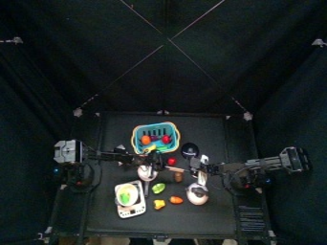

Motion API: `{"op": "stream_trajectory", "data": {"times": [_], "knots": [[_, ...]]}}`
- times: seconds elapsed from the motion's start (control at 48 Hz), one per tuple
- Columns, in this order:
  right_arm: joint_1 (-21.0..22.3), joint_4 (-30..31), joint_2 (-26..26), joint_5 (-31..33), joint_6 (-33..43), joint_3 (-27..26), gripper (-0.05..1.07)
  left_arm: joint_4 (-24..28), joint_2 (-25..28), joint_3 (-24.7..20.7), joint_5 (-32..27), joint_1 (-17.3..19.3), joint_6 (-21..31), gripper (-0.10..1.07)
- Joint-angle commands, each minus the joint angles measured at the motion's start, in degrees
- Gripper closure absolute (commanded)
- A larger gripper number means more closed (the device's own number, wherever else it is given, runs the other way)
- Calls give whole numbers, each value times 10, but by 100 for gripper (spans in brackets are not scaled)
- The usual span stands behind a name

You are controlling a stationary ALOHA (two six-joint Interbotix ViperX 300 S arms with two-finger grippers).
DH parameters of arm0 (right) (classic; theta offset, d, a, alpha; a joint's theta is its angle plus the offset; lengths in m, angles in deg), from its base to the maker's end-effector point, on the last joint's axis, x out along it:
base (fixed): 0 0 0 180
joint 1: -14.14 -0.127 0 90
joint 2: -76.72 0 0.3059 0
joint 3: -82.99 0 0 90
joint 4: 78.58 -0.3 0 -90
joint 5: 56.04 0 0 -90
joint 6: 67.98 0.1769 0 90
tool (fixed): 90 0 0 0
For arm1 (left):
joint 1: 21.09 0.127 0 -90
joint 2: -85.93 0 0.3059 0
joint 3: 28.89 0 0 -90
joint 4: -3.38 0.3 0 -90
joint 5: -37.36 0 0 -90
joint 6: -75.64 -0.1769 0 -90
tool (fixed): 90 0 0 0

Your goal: Cut kiwi

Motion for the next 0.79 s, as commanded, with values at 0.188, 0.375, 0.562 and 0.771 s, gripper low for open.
{"op": "stream_trajectory", "data": {"times": [0.188,0.375,0.562,0.771], "knots": [[4,-3,41,24,-1,-4,70,0,13,-12,1,-30,1,60],[10,-19,42,63,-7,11,70,1,43,-13,1,-42,1,60],[57,-85,-3,55,-92,20,80,1,38,-15,1,-46,1,60],[105,-203,-18,21,-236,49,81,9,40,-17,1,-59,1,60]]}}
